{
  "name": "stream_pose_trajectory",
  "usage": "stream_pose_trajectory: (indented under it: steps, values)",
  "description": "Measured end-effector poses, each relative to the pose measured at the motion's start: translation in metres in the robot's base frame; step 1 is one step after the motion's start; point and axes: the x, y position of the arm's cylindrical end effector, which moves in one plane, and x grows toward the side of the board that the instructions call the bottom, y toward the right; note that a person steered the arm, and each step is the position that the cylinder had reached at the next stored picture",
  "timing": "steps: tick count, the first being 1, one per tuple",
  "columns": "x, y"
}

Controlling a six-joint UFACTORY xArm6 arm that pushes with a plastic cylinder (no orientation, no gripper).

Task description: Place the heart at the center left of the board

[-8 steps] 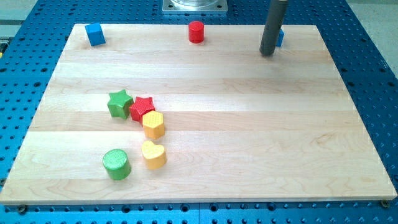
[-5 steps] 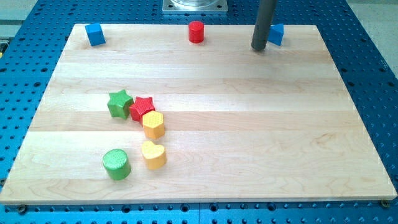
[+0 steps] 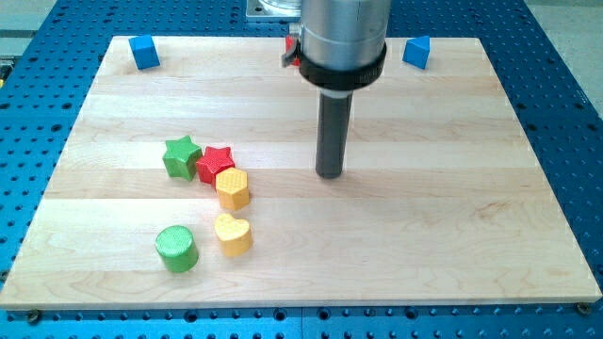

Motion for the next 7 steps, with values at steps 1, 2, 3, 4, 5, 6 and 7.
stream_pose_trajectory:
  steps: [1,2,3,4,5,6,7]
  values:
    - [0.004,0.000]
    - [0.004,0.000]
    - [0.041,-0.026]
    - [0.098,-0.041]
    - [0.112,-0.095]
    - [0.071,-0.154]
    - [0.047,-0.191]
